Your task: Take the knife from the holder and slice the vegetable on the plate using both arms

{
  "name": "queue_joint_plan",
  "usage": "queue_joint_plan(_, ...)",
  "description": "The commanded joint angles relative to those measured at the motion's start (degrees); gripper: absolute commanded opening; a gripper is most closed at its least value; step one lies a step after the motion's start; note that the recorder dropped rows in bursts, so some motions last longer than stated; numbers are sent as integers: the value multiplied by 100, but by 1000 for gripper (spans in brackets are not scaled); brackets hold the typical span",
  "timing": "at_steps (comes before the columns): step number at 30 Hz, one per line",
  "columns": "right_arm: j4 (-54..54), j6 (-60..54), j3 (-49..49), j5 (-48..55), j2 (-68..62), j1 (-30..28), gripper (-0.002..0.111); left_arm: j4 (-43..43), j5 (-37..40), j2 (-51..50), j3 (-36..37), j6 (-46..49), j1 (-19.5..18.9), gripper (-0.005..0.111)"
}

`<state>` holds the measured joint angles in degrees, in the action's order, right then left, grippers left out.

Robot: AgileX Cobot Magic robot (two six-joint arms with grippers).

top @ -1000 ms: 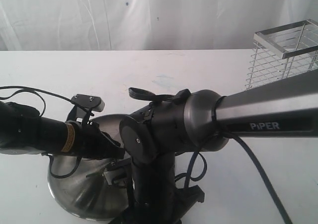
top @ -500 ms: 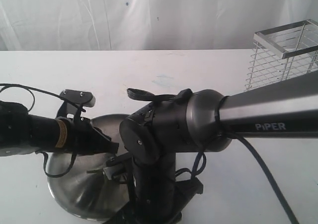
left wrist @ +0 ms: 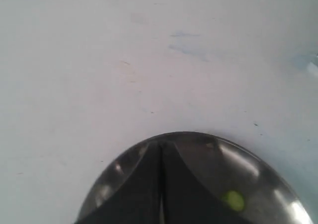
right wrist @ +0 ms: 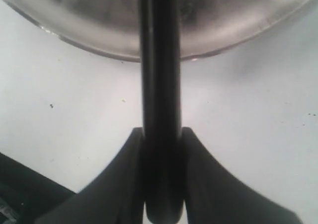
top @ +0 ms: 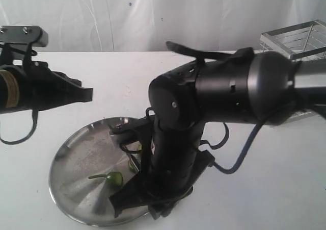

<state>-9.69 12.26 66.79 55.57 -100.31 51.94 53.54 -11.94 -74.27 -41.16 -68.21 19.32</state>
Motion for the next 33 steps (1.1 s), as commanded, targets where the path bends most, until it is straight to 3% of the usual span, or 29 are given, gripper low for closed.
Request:
queue_joint_plan(1, -136, -599, -6, 238, 310, -218, 0, 192, 1521, 765, 56, 649, 8, 0)
queue_joint_plan(10, -124, -1226, -6, 430, 391, -687, 0, 27, 4242, 933, 56, 2000, 8, 0)
queue_joint_plan(14, -124, -1542, -18, 712, 493, -917, 0, -460, 4788, 535, 56, 2873, -186, 0)
queue_joint_plan(19, -124, -1750, -18, 610, 650, -1268, 0, -3080, 4784, -216, 56, 4840, -761, 0)
queue_joint_plan(23, -174, -2069, -18, 468, 614, -1337, 0, -4744, 4407, -670, 56, 6244, -826, 0)
queue_joint_plan(25, -471, -2393, -18, 434, 539, -1337, 0, -5132, 4135, -821, 56, 6565, -826, 0)
queue_joint_plan(33, -1681, -3267, 214, -142, -216, -1337, 0, -5204, 3170, -966, 43, 6531, -826, 0)
